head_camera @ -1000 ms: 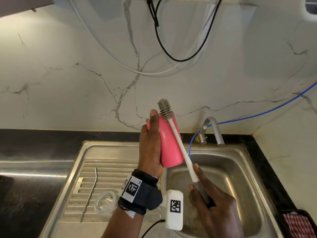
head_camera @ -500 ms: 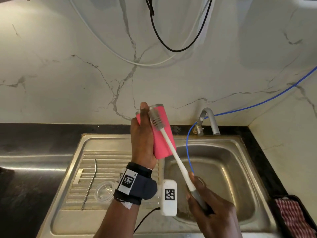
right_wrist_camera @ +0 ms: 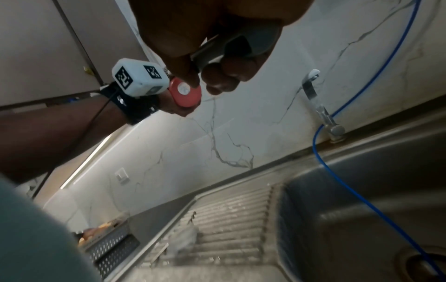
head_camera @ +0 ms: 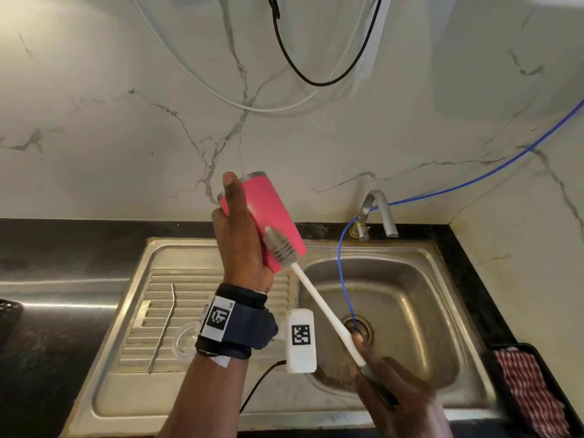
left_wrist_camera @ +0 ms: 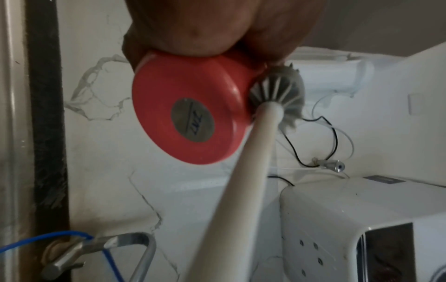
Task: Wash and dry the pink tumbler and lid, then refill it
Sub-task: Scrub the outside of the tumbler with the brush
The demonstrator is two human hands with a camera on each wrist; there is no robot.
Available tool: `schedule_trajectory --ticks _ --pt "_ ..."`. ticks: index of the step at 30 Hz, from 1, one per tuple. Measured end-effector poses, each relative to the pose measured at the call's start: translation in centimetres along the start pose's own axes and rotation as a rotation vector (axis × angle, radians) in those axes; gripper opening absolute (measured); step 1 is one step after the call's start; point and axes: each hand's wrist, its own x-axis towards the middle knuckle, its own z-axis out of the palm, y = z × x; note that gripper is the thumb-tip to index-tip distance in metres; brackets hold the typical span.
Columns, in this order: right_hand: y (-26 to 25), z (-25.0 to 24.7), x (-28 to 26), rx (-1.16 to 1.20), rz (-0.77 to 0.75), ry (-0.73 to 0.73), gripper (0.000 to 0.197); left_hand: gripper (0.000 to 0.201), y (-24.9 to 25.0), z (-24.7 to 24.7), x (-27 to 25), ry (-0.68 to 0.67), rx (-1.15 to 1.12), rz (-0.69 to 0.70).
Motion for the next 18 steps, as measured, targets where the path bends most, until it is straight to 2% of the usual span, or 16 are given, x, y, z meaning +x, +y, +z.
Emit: schedule_trajectory --ticks 5,9,12,15,18 --pt "0.3 -0.5 0.3 -0.061 -0.011 0.007 0.052 0.084 -0.7 0.0 -1.0 0.001 0.004 0.008" --pt "-0.2 0.4 2.0 -0.034 0.005 0.055 0.061 0.084 -1.3 0.5 -1.2 0.006 0.02 0.0" --pt "0.1 -0.2 0.9 0.005 -0.006 0.038 0.053 0.094 -0.5 0.2 -0.3 0.03 0.016 0.009" --pt "-0.3 -0.9 0.2 0.035 0.016 0.009 0.053 0.097 0.0 -0.3 0.0 0.072 0.009 0.0" --pt "-0.3 -0.4 1.4 0.028 0.016 0.029 0.051 0.094 -0.6 0.3 -0.9 0.009 0.03 -0.007"
